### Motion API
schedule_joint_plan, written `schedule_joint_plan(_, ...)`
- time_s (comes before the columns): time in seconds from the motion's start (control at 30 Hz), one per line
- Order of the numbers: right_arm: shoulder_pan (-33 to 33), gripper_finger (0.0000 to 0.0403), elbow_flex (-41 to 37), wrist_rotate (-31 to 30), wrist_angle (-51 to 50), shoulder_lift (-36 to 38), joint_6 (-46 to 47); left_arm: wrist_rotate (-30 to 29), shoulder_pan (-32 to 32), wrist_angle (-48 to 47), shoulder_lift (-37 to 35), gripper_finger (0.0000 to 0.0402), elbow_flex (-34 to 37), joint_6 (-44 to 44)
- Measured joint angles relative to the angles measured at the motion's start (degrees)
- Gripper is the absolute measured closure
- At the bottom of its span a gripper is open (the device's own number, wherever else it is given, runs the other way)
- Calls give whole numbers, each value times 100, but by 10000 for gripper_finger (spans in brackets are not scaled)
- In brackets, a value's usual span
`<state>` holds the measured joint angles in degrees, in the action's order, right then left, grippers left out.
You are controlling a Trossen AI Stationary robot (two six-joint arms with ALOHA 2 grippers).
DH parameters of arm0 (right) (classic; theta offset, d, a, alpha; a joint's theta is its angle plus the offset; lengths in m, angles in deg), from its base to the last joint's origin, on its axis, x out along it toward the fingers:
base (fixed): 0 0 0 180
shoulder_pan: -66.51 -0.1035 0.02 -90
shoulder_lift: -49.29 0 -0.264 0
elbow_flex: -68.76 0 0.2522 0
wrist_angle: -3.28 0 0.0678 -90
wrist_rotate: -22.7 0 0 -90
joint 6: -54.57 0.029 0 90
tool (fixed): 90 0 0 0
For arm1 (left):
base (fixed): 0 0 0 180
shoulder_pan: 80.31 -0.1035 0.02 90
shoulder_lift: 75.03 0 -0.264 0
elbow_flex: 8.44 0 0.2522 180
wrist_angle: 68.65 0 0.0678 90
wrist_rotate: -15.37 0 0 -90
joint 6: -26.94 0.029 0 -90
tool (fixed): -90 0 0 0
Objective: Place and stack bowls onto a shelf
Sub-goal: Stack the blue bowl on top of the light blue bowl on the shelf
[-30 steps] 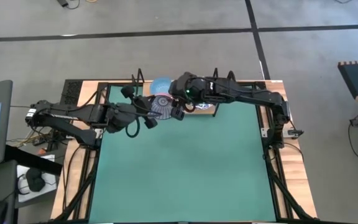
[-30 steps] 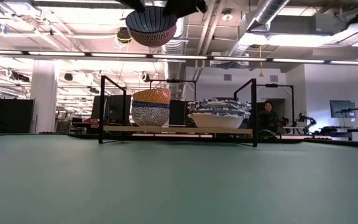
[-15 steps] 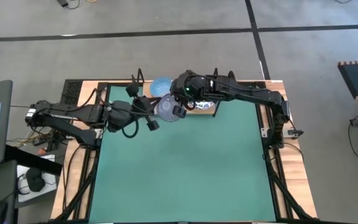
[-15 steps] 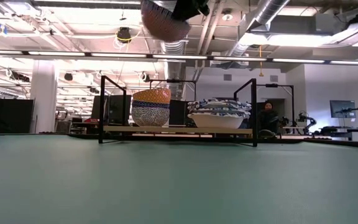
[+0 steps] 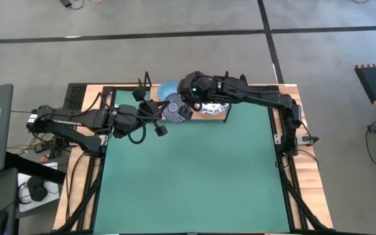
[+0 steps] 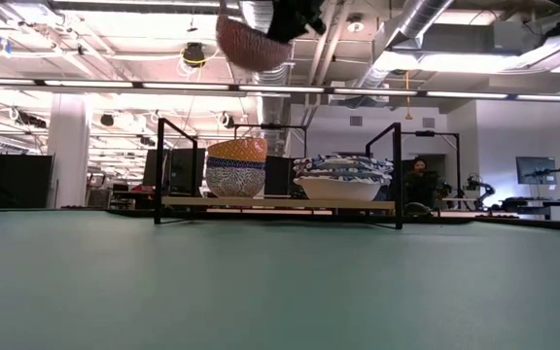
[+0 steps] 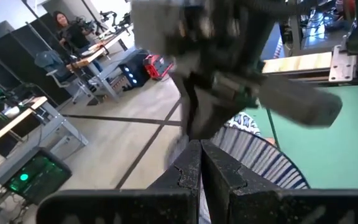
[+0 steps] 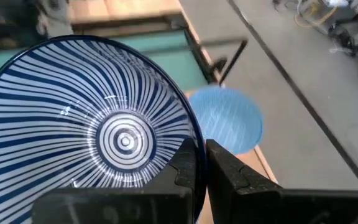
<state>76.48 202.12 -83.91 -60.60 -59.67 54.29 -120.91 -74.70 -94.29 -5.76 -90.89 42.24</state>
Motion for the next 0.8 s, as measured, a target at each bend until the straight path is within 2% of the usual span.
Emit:
schedule_joint_plan(0.27, -7, 364, 1, 263, 119, -346, 31, 1, 4, -45, 1, 401, 0, -11)
schedule_joint_plan(0.8, 112, 364, 0, 344, 241, -386, 2, -61, -9, -125, 2, 401, 0, -8)
